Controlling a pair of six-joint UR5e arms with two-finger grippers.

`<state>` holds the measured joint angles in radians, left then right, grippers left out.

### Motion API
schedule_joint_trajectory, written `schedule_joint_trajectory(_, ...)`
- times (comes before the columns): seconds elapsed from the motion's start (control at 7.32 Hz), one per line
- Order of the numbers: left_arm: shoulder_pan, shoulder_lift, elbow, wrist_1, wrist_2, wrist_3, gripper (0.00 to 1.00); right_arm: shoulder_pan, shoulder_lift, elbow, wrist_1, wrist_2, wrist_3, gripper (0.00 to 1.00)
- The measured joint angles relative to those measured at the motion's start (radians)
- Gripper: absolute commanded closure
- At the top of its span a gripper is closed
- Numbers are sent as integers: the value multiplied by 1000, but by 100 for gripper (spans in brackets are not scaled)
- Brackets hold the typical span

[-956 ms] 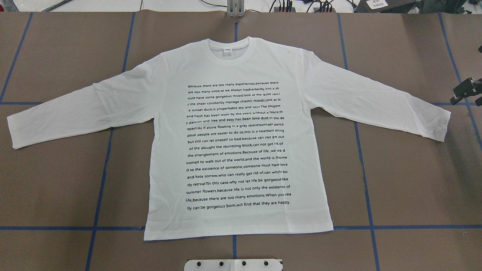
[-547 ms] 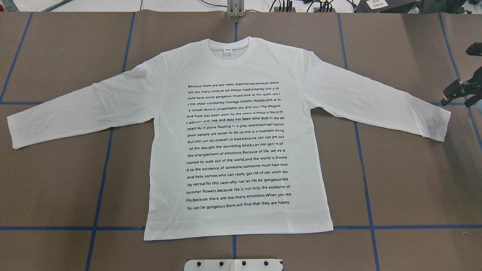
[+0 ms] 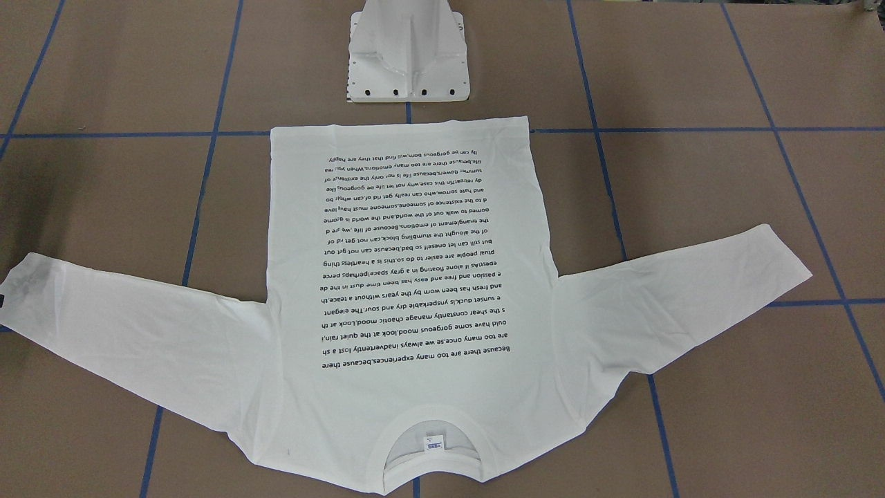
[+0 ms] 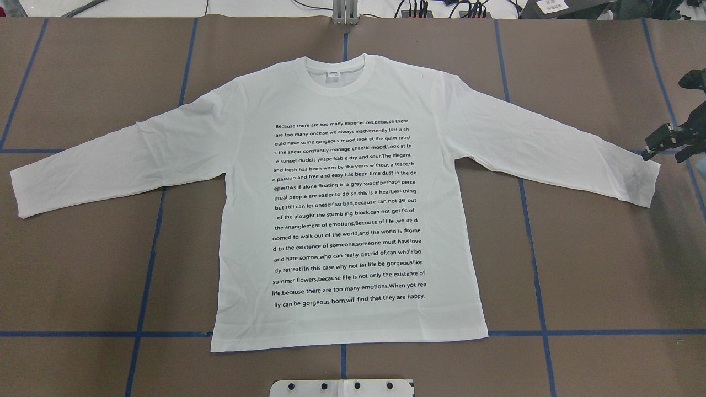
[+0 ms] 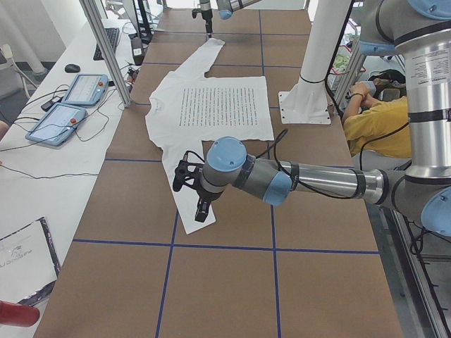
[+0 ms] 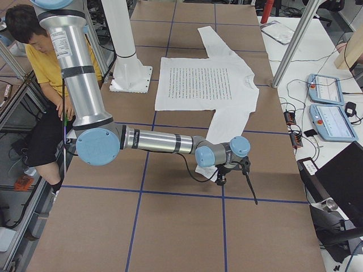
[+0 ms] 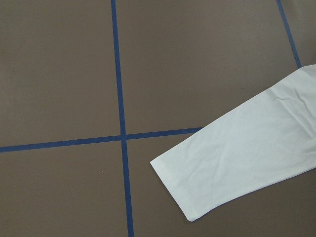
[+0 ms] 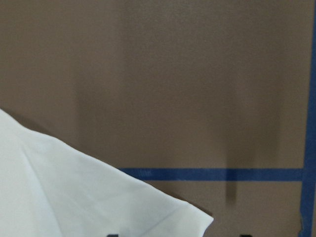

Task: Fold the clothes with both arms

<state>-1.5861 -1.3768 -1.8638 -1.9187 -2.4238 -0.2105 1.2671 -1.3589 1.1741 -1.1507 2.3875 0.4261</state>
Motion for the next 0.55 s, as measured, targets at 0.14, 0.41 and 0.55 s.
schedule_joint_trajectory(0.14, 0, -2, 0, 1, 0, -1, 0, -1, -19, -16, 116, -24, 83, 18)
schedule_joint_trajectory(0.41, 0, -5, -1, 1, 0, -1, 0, -3, -41, -23, 224, -45, 149, 23)
schedule_joint_trajectory(0.55, 0, -5, -2, 1, -1, -1, 0, -4, -44, -26, 235, -47, 158, 23)
